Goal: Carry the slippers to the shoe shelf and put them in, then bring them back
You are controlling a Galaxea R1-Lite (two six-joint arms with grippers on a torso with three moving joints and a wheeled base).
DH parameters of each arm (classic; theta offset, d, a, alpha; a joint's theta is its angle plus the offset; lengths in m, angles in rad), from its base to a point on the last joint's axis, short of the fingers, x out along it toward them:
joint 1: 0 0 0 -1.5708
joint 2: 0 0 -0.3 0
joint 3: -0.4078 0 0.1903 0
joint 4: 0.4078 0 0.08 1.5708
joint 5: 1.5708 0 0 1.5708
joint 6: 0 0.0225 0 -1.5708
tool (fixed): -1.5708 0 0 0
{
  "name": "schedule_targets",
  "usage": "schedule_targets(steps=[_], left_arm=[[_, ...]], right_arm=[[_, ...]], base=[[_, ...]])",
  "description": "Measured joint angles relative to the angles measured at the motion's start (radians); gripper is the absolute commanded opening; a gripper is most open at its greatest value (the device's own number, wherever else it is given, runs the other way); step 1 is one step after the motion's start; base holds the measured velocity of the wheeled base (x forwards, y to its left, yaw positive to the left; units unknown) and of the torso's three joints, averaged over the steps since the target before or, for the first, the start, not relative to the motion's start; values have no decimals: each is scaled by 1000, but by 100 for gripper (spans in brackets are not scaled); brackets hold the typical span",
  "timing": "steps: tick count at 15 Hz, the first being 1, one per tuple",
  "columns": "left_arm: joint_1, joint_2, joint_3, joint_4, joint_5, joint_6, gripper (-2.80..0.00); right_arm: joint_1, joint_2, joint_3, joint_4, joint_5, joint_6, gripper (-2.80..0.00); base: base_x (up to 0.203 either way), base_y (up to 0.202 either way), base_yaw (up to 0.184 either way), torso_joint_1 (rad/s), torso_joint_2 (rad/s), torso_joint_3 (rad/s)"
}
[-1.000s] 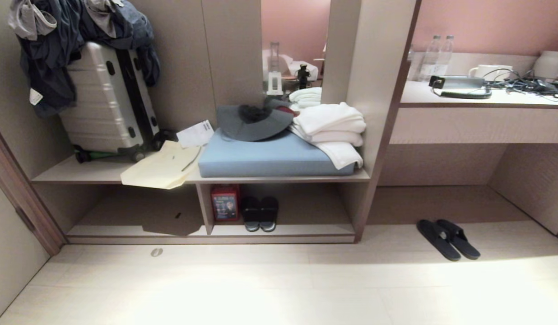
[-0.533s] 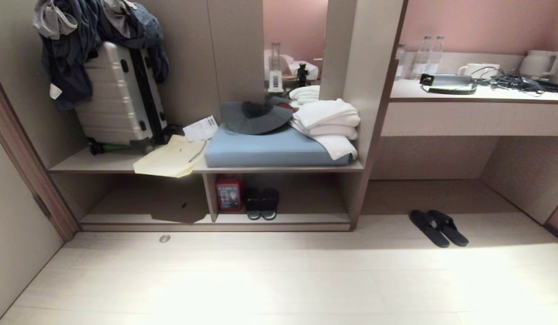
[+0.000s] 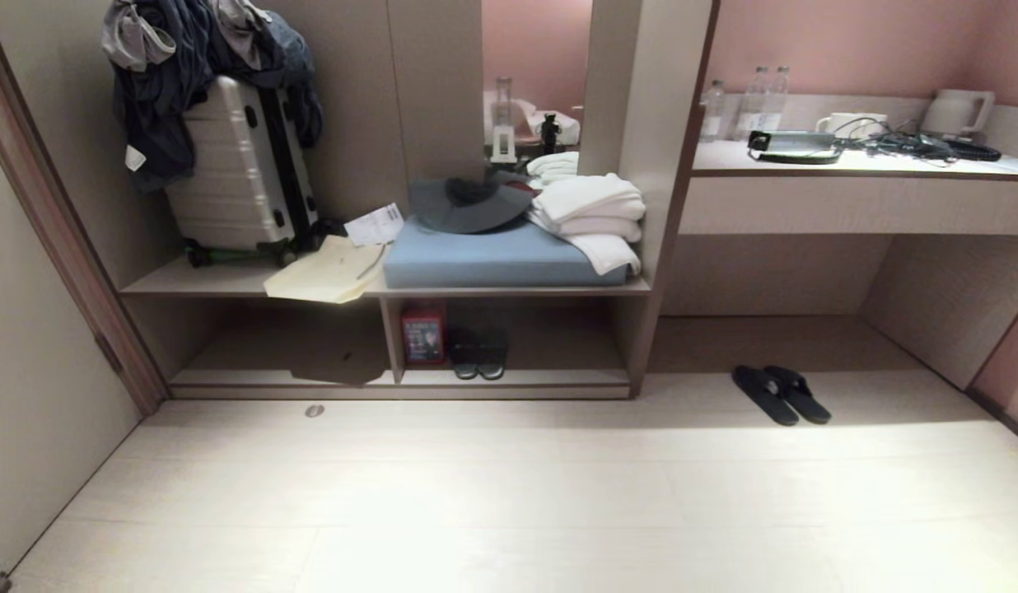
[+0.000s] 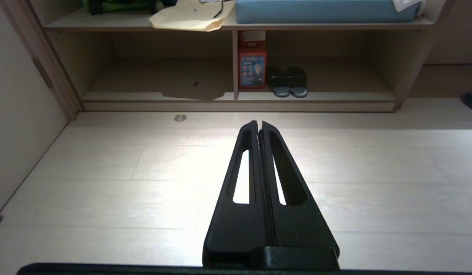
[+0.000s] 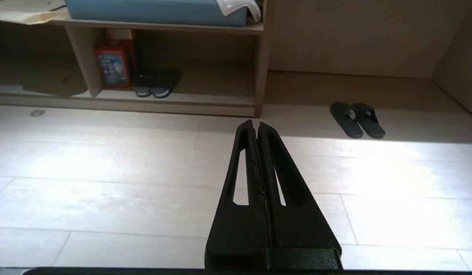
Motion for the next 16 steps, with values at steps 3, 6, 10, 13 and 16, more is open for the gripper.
schedule_targets(steps=[3, 6, 10, 13, 16], left_arm=[[0, 0, 0, 0, 0, 0, -280], [0, 0, 0, 0, 0, 0, -280], [0, 0, 0, 0, 0, 1, -280], [0, 0, 0, 0, 0, 1, -280], [0, 0, 0, 0, 0, 1, -280]], right_arm=[[0, 0, 0, -1, -1, 0, -280], [0, 0, 0, 0, 0, 0, -280], [0, 0, 0, 0, -1, 0, -280], [0, 0, 0, 0, 0, 0, -280], [0, 0, 0, 0, -1, 0, -280]], base=[[-195, 0, 1, 2, 4, 4], [-193, 0, 2, 1, 3, 1], [-195, 0, 1, 2, 2, 1], [-197, 0, 0, 1, 4, 1], [-195, 0, 0, 2, 2, 2]])
